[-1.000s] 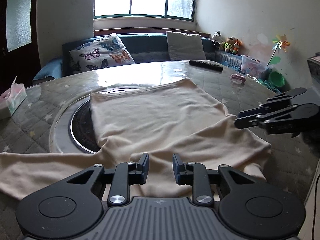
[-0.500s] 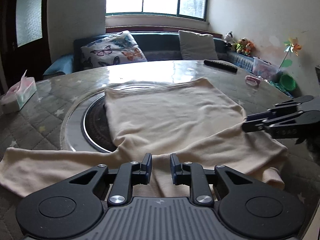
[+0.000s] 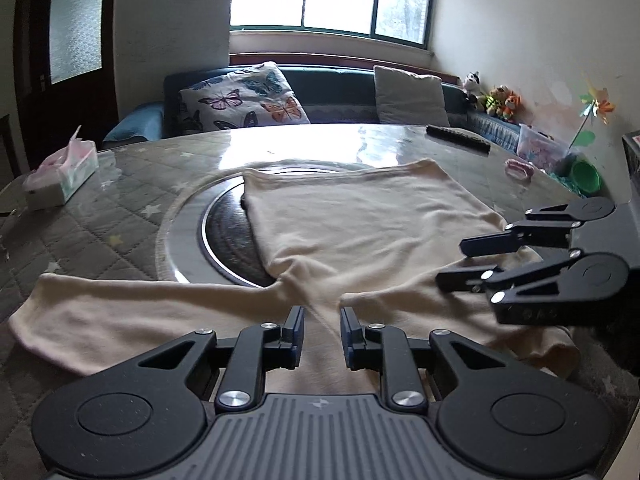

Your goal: Fold clothes

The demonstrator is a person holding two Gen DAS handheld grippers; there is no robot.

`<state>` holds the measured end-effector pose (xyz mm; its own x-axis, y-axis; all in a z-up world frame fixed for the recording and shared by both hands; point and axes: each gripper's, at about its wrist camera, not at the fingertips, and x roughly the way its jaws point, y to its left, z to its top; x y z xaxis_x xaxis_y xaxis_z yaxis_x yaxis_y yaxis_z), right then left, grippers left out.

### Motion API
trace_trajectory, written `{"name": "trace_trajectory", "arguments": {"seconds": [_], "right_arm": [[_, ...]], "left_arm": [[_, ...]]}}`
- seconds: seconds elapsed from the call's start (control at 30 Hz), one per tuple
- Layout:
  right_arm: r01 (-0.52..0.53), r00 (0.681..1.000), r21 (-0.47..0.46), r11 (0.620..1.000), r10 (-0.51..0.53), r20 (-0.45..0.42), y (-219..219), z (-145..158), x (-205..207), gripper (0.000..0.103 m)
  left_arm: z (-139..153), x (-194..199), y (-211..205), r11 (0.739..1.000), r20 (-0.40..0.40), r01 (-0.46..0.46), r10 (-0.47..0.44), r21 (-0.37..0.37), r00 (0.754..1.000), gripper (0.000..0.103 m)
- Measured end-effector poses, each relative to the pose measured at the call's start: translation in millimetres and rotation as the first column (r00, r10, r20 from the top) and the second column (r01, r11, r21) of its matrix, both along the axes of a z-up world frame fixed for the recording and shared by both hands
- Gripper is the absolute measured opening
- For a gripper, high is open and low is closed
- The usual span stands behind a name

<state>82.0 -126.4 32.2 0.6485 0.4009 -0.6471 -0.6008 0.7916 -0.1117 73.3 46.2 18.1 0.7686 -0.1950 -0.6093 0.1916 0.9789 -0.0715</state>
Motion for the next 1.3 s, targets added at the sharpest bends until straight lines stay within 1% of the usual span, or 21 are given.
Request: {"name": "trace_trajectory", "arguments": {"seconds": [0.2, 0.4, 0.43, 0.5, 0.57, 0.63, 0.73, 0.8, 0.87, 0.9, 0.93, 1.0, 1.03, 1.13, 1.23, 1.3], "right_arm": [[-0.063, 0.997, -0.039, 0.997, 0.065, 0.04, 34.5, -1.2, -9.4, 0.045], [-0.132, 0.99, -0.033, 0.991, 0.133, 0.038, 59.5, -1.1, -18.5, 0.046], [-0.149, 0.988, -0.025, 0.988, 0.15, 0.037, 61.3, 0.2, -21.1, 0.049], [-0.19, 0.981, -0.01, 0.982, 0.19, 0.037, 61.9, 5.0, -28.2, 0.053], [-0.2, 0.979, -0.004, 0.98, 0.2, 0.051, 57.1, 11.5, -34.6, 0.055], [-0.181, 0.982, -0.005, 0.983, 0.181, 0.059, 50.0, 15.5, -36.3, 0.059], [-0.135, 0.989, -0.049, 0.99, 0.138, 0.058, 41.2, 11.8, -34.5, 0.06], [-0.137, 0.989, -0.061, 0.989, 0.139, 0.044, 37.9, 6.8, -37.1, 0.06], [-0.167, 0.985, -0.053, 0.984, 0.169, 0.026, 37.5, 4.2, -44.8, 0.062], [-0.189, 0.982, -0.048, 0.981, 0.19, 0.02, 38.4, 3.8, -49.7, 0.064], [-0.214, 0.976, -0.043, 0.976, 0.215, 0.018, 38.6, 4.6, -55.5, 0.067], [-0.242, 0.97, -0.036, 0.97, 0.243, 0.028, 35.9, 8.2, -64.9, 0.069], [-0.233, 0.971, -0.032, 0.972, 0.234, 0.037, 32.0, 10.9, -67.1, 0.071], [-0.172, 0.983, -0.017, 0.985, 0.173, 0.063, 13.9, 19.3, -67.1, 0.073], [-0.068, 0.995, -0.01, 0.998, 0.068, 0.076, -13.6, 23.9, -61.3, 0.075], [0.005, 0.997, -0.024, 1.0, -0.003, 0.082, -29.2, 20.3, -57.2, 0.076]], "left_arm": [[0.6, -4.8, 13.4, 1.0, 0.008, -0.02, 0.02, -0.019, 1.0, 0.022], [2.3, -6.3, 22.4, 0.998, 0.016, -0.047, 0.047, -0.03, 0.999, 0.022], [3.0, -6.4, 22.8, 0.998, 0.018, -0.048, 0.048, -0.031, 0.999, 0.022], [4.8, -6.8, 22.4, 0.998, 0.023, -0.045, 0.046, -0.033, 0.999, 0.022], [6.0, -7.2, 19.5, 0.999, 0.028, -0.035, 0.036, -0.034, 0.999, 0.022], [6.8, -7.9, 14.4, 0.999, 0.029, -0.021, 0.022, -0.037, 0.999, 0.022], [6.6, -8.0, 4.6, 0.999, 0.031, 0.002, -0.001, -0.033, 1.0, 0.024], [6.1, -8.9, -2.2, 0.999, 0.028, 0.018, -0.018, -0.029, 0.999, 0.025], [5.2, -10.3, -7.6, 0.999, 0.026, 0.034, -0.033, -0.018, 0.999, 0.026], [4.0, -10.8, -10.1, 0.999, 0.021, 0.04, -0.04, -0.012, 0.999, 0.027], [2.5, -11.4, -12.2, 0.999, 0.017, 0.045, -0.045, -0.003, 0.999, 0.027], [-0.2, -12.9, -15.3, 0.999, 0.009, 0.053, -0.053, 0.012, 0.999, 0.028], [-1.6, -14.1, -15.8, 0.998, 0.007, 0.054, -0.054, 0.017, 0.999, 0.028], [-6.2, -16.8, -17.3, 0.998, 0.002, 0.054, -0.054, 0.037, 0.999, 0.032], [-8.9, -18.9, -17.6, 0.998, -0.005, 0.058, -0.058, 0.04, 0.998, 0.033], [-9.7, -20.3, -17.9, 0.998, -0.006, 0.057, -0.057, 0.041, 0.998, 0.033]]}}
